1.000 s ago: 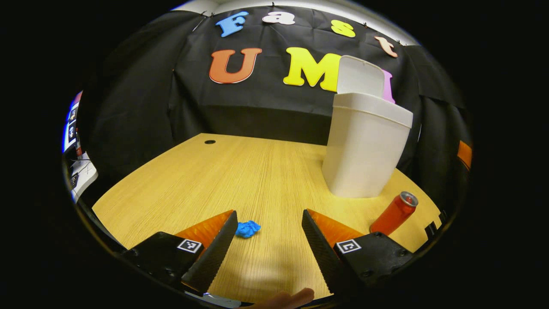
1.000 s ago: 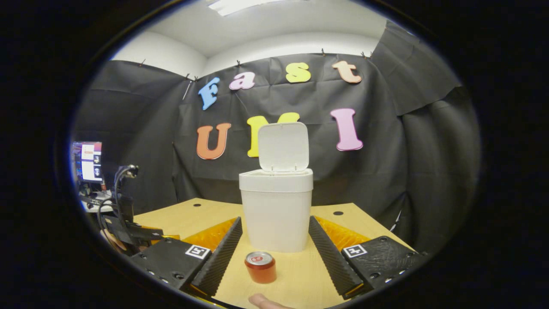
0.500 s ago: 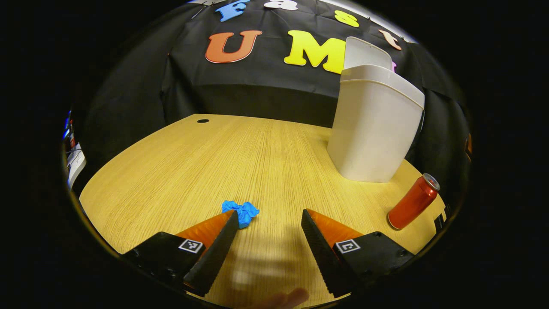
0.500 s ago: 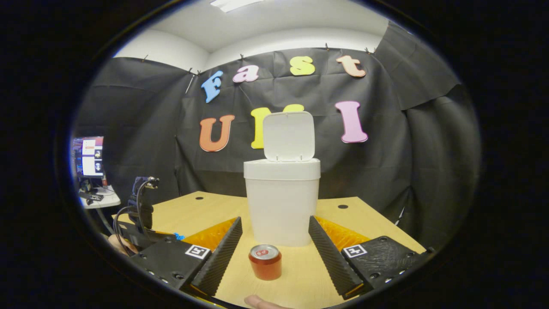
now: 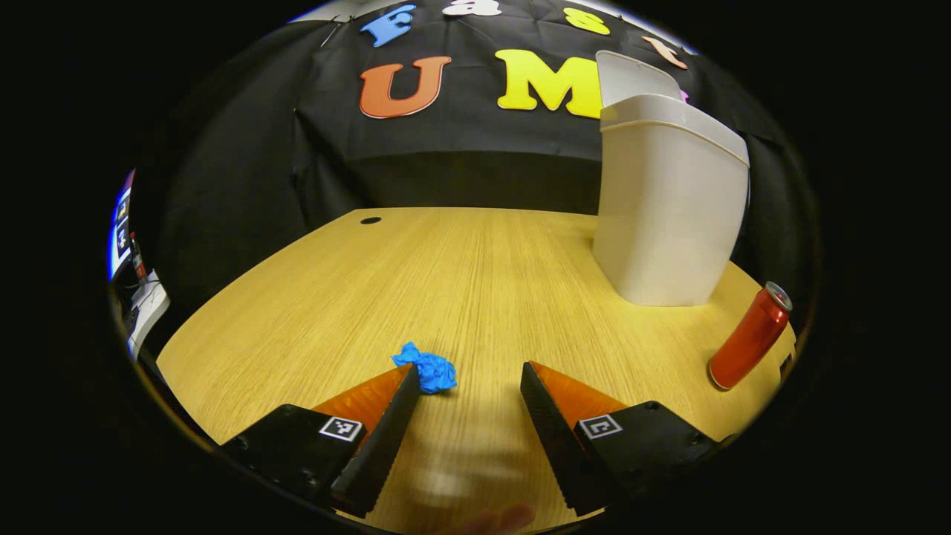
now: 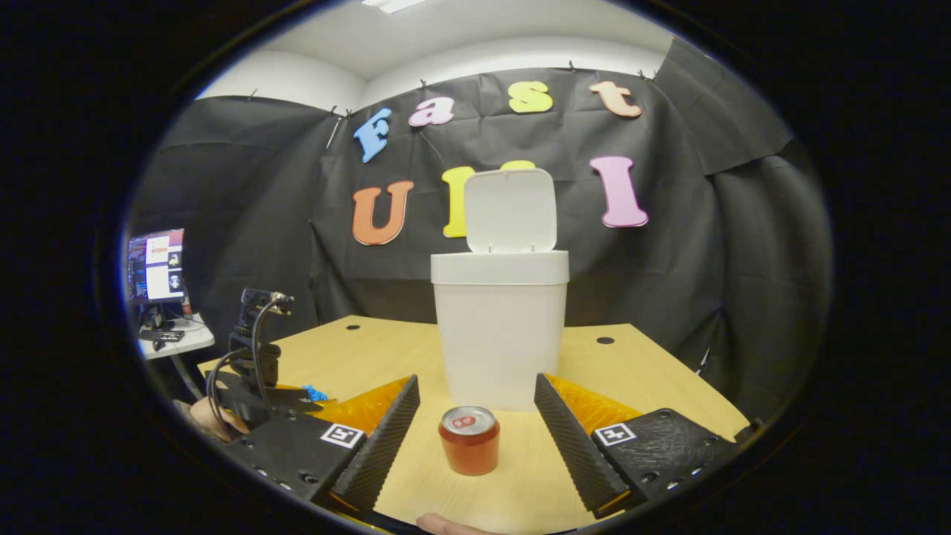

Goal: Press the lid of the desktop garbage bin to open it, pick up the crumpled paper on the desktop and throw it into the bin, then pick up the pop can on the desktop and drop it into the bin, and finally close the garbage bin lid.

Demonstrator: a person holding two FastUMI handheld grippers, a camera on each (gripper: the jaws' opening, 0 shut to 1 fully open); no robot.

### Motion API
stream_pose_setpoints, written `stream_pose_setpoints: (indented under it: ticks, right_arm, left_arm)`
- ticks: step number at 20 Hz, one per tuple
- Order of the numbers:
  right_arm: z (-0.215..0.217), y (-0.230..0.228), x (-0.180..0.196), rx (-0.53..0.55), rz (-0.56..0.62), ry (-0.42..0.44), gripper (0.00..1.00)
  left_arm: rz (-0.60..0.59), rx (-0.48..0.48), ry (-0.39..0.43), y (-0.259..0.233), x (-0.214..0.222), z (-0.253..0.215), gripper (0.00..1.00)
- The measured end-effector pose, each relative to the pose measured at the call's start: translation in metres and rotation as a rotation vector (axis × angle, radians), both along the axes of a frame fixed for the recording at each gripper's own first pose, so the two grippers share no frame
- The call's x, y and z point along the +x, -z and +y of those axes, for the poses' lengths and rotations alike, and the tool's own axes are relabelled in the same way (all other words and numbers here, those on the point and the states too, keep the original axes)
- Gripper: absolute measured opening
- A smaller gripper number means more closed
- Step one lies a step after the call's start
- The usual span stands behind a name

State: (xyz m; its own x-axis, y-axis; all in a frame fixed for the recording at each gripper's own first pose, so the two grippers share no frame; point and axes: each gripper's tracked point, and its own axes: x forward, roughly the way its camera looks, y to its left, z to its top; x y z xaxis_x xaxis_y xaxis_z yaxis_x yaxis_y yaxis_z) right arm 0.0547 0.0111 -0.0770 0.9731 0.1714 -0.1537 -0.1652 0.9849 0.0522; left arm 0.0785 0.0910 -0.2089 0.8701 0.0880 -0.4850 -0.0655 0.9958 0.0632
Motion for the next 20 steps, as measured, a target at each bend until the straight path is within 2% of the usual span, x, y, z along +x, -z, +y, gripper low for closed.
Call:
stream_pose_setpoints:
  ticks: [2,3,4,7,11,17,18,20]
  right_arm:
    - [0.004,0.003,0.005,-0.009,0.008,-0.016,0.96]
    - [0.006,0.007,0.009,-0.018,0.017,-0.026,0.96]
    - [0.007,0.009,0.014,-0.020,0.023,-0.032,0.96]
    - [0.010,0.021,0.028,-0.011,0.050,-0.047,0.96]
    - [0.004,0.041,0.034,-0.010,0.097,-0.056,0.97]
    - [-0.019,0.047,0.029,0.059,0.119,-0.013,0.96]
    - [-0.022,0.049,0.026,0.067,0.124,-0.006,0.96]
    - [-0.025,0.054,0.018,0.066,0.127,0.003,0.96]
  left_arm:
    - [0.004,0.012,-0.029,0.001,0.003,0.011,0.90]
    - [0.018,-0.002,-0.034,0.005,0.004,0.010,0.94]
    - [0.024,-0.008,-0.037,0.005,0.003,0.011,0.90]
    - [0.030,0.017,-0.048,0.005,0.007,0.012,0.90]
    - [0.121,0.018,-0.091,0.014,0.001,0.019,0.88]
    - [0.124,-0.013,-0.054,0.017,0.016,0.008,0.57]
    - [0.110,-0.013,-0.056,0.014,0.014,0.009,0.46]
    - [0.086,-0.029,-0.041,0.012,0.015,0.002,0.38]
